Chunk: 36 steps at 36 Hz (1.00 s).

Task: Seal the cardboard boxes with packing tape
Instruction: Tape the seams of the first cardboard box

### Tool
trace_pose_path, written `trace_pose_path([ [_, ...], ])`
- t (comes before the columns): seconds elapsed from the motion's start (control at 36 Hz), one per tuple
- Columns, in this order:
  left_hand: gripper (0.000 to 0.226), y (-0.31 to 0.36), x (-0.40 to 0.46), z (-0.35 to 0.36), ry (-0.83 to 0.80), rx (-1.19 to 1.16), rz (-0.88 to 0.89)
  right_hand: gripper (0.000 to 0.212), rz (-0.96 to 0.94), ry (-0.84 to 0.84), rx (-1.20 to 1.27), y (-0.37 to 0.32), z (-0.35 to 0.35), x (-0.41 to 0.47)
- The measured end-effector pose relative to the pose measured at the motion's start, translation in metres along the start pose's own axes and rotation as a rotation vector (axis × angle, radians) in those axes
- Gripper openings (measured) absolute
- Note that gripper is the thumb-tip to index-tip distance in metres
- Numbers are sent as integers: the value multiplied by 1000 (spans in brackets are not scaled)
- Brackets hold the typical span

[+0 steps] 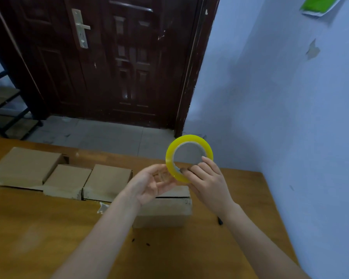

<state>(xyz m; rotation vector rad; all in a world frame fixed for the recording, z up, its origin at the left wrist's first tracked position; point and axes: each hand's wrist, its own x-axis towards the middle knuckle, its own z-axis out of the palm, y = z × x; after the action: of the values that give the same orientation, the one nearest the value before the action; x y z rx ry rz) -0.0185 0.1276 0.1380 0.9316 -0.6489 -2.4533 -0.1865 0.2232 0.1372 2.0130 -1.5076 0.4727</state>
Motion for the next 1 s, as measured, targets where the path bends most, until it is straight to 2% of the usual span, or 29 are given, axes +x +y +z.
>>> trace_pose_path([
  [0.14, 34, -5, 2, -3, -22, -124, 25, 19, 42, 7, -8, 1, 2, -8],
  [0.25, 24, -9, -2, -2, -44, -218, 54, 17, 78, 25, -7, 5, 3, -13],
  [0.44, 50, -18, 0, -2, -6, -141, 23, 19, 86, 36, -17, 7, 4, -24],
  [0.5, 44, -18, 0, -2, -1, -74, 30, 19, 76, 42, -24, 5, 5, -27],
  [0.61, 14, -16, 2, 3, 10, 130, 97, 21, 89, 60, -30, 1, 10, -33],
  [0.67, 16, -14, 3, 4, 35, 132, 111, 20, 114, 84, -40, 0, 13, -36],
  [0.78, 39, -14, 5, 3, 49, 90, 97, 21, 222, 119, -46, -8, 17, -43],
  [0.92, 29, -14, 12, 8, 114, 57, 145, 24, 466, 138, 170, -25, 32, -48],
  [1.0, 32, -12, 14, 20, 216, 152, 218, 33, 629, 109, 281, -40, 39, -48],
])
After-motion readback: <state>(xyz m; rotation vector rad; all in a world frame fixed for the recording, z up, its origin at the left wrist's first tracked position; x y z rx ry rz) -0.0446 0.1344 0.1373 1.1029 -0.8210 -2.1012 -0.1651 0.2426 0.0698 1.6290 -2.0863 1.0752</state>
